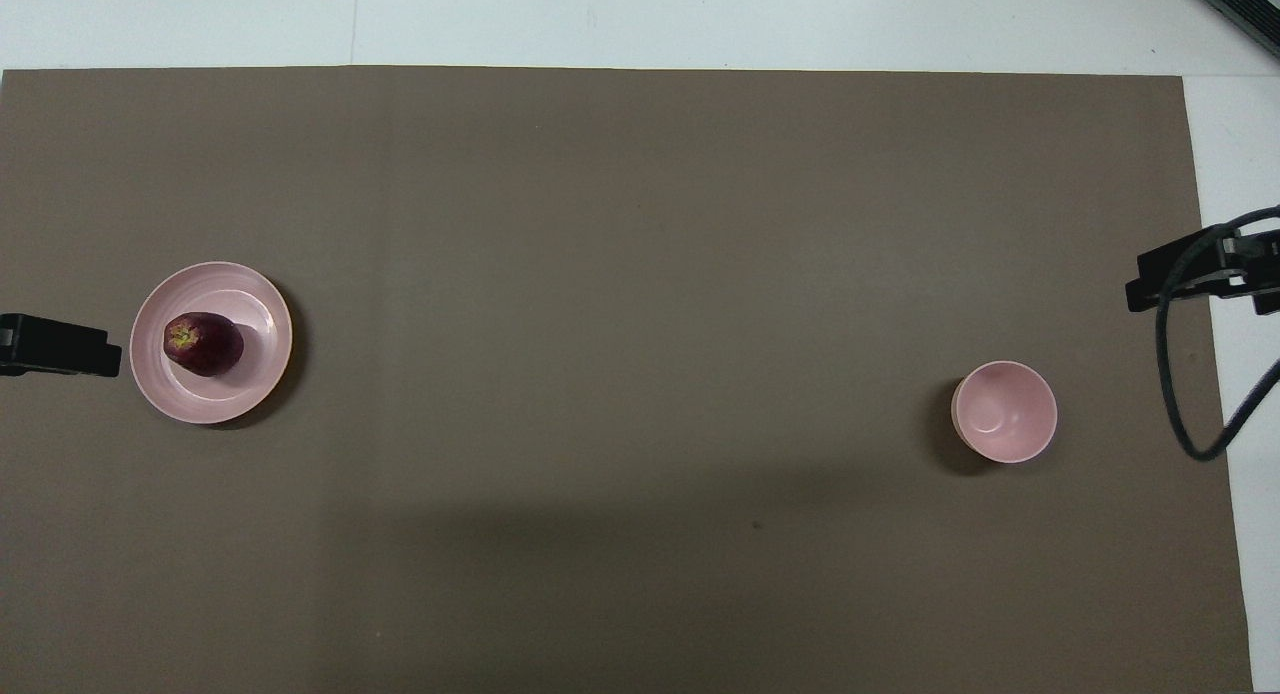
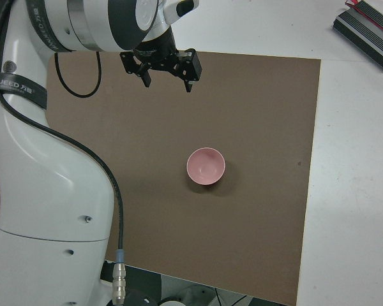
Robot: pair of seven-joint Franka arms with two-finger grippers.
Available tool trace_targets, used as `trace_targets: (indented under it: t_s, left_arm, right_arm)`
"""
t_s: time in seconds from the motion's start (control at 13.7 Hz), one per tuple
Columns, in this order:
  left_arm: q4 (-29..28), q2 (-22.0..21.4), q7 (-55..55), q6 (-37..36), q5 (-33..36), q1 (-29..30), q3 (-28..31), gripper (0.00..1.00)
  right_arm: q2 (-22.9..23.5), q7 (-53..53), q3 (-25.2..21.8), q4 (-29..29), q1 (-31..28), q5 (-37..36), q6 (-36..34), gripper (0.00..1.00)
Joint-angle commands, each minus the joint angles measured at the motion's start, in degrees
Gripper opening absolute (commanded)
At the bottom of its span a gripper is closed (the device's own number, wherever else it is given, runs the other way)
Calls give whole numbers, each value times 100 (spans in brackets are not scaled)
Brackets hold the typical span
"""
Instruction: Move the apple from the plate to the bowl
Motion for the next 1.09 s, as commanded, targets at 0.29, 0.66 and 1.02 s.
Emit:
trace_targets:
  t_s: [0.29, 0.66, 1.02]
  left_arm:
    - [23, -43, -22, -105, 48, 15, -32, 100]
    - [23, -43, -22, -105, 48, 15, -23, 100]
    - [31, -25, -5, -96, 48, 32, -23, 100]
  right_arm:
    - [35, -159, 28, 85, -56, 118, 17, 100]
    - [-44, -141, 28, -56, -56, 118, 26, 100]
    - [-53, -141, 28, -56, -56, 118, 26, 100]
